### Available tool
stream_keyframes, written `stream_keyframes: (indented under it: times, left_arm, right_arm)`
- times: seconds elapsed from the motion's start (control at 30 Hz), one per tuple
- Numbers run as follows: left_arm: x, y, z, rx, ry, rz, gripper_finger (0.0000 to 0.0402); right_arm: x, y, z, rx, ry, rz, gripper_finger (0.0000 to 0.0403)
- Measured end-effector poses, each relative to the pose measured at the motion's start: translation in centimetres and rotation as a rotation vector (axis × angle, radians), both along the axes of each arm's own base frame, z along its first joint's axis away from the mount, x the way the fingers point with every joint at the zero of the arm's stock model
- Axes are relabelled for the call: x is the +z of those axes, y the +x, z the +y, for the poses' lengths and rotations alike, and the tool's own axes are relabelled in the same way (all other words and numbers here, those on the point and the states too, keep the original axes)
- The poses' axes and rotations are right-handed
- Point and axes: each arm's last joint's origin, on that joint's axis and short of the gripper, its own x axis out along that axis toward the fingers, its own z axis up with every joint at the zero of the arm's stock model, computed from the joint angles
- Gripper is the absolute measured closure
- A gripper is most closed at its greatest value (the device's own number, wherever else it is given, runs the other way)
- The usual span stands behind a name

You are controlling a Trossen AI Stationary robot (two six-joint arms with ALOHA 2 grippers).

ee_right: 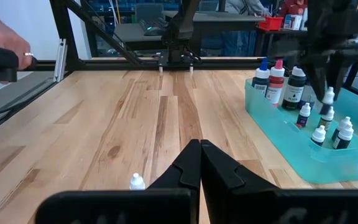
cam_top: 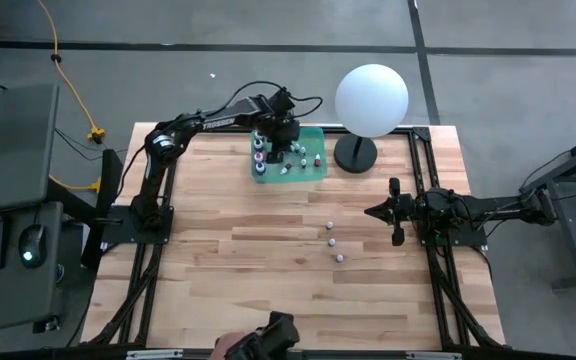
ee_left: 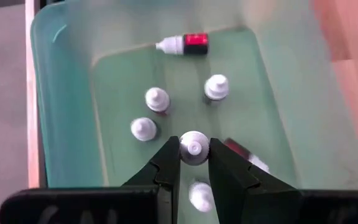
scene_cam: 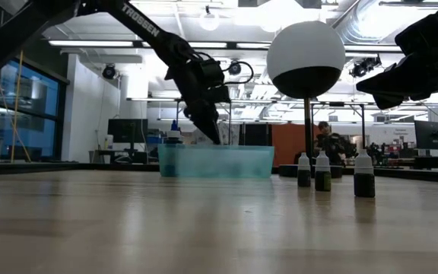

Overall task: Pick & Place food coloring
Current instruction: Put the small black food coloring bottle into the green bin

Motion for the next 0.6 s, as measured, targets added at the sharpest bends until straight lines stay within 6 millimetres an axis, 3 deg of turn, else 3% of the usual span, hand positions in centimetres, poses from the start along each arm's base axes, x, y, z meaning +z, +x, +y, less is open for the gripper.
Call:
stream_keyframes:
  times: [0.17, 0.6]
  left_arm:
    - [-1.7, 0.4, 0.2, 0.006, 0.001, 0.047, 0.0346]
    - [-1.7, 0.5, 0.3, -0.012, -0.009, 0.019, 0.0346]
  right_arm:
    - [0.0, 0.0, 0.0, 0.0, 0.0, 0.0, 0.0402]
    - [0.0, 0.0, 0.0, 0.0, 0.0, 0.0, 0.0402]
